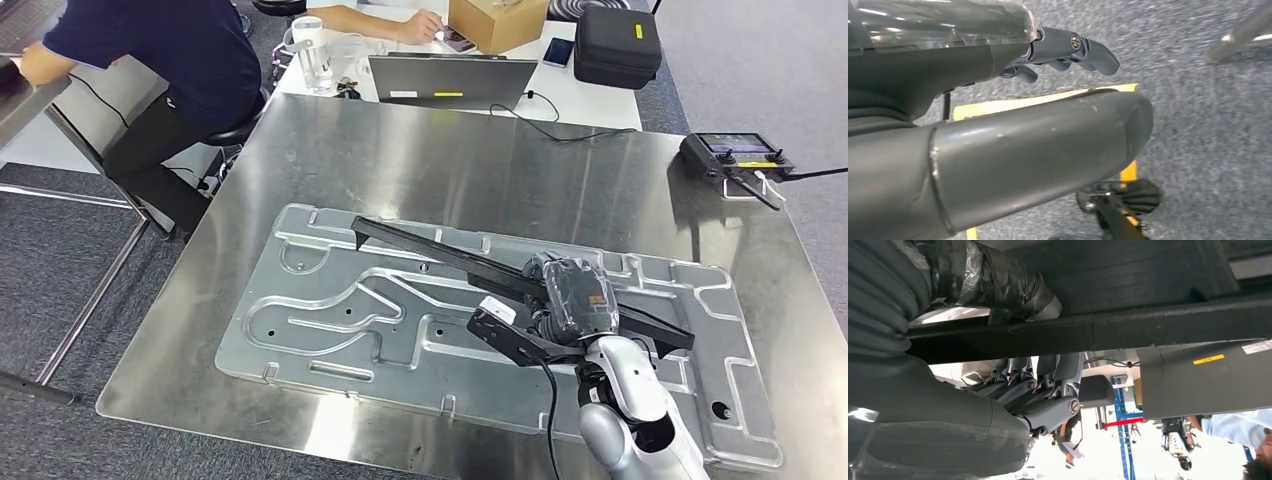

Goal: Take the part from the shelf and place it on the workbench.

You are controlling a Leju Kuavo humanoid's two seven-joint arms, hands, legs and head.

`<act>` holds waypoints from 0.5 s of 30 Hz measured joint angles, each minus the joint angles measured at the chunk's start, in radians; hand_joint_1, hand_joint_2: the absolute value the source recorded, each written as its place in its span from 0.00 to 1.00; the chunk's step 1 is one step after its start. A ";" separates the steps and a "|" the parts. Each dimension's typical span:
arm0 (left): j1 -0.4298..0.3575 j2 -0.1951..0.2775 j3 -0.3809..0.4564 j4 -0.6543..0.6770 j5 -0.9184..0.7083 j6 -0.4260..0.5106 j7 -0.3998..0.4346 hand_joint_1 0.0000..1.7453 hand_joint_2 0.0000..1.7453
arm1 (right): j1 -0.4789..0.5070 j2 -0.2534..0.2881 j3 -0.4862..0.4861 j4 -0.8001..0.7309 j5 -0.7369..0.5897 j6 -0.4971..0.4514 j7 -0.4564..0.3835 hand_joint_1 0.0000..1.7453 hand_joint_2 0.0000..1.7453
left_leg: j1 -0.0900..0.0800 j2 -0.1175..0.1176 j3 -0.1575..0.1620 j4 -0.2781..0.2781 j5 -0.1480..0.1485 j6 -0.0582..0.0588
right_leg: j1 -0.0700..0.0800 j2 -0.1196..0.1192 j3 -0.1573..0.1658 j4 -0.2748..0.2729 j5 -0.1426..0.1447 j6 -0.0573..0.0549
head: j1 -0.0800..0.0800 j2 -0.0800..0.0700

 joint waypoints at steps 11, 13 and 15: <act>-0.005 -0.001 0.006 0.004 0.008 -0.008 -0.006 0.00 0.00 | 0.018 -0.002 -0.013 0.011 -0.021 -0.008 -0.023 0.00 0.00 | 0.003 -0.001 0.058 0.010 -0.055 -0.037 | 0.012 -0.006 -0.001 -0.226 0.220 -0.049 | -0.001 0.000; -0.004 -0.001 0.007 0.005 0.008 -0.008 -0.006 0.00 0.00 | 0.025 -0.002 -0.019 0.010 -0.023 -0.008 -0.024 0.00 0.00 | 0.006 0.000 0.025 0.090 -0.107 -0.044 | 0.005 -0.012 0.007 -0.240 0.228 -0.060 | -0.001 0.000; -0.001 0.000 0.009 0.005 0.008 -0.008 -0.006 0.00 0.00 | 0.035 -0.003 -0.025 0.010 -0.024 -0.008 -0.026 0.00 0.00 | 0.012 0.001 -0.031 0.215 -0.167 -0.053 | 0.003 -0.014 0.007 -0.241 0.229 -0.063 | -0.002 0.000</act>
